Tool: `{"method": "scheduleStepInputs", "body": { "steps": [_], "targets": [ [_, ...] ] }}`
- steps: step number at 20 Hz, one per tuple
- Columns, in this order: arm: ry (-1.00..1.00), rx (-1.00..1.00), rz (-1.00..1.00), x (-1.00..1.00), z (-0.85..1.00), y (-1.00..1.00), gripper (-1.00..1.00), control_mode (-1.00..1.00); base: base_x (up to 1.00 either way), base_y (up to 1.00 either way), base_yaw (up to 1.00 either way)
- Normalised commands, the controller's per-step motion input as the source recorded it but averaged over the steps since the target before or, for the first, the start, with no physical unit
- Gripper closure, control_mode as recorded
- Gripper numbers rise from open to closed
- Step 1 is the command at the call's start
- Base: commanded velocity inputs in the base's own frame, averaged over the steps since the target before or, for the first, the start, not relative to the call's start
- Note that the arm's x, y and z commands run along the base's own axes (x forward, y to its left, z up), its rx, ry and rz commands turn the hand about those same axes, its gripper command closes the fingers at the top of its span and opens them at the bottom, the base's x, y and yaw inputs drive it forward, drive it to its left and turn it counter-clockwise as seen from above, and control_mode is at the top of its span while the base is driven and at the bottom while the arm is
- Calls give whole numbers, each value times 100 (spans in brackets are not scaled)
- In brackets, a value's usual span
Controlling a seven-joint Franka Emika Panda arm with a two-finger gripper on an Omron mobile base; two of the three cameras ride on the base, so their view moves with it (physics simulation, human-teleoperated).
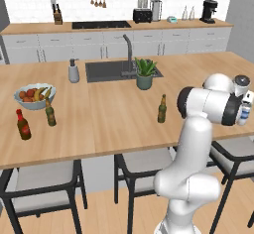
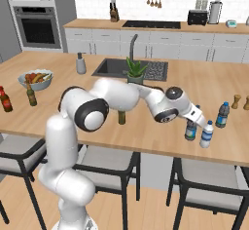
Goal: Move the plastic bottles in the middle to the plastics group, and the glass bottles in the middle to the glass group.
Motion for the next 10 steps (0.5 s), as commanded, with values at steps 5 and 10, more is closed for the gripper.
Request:
{"method": "scheduleStepInputs", "body": {
  "steps": [5,10],
  "targets": [
    [1,-7,0,-18,99,65,-100,-100,0,0,0],
    [5,-3,4,-29,88,66,-100,-100,0,0,0]
  ]
}}
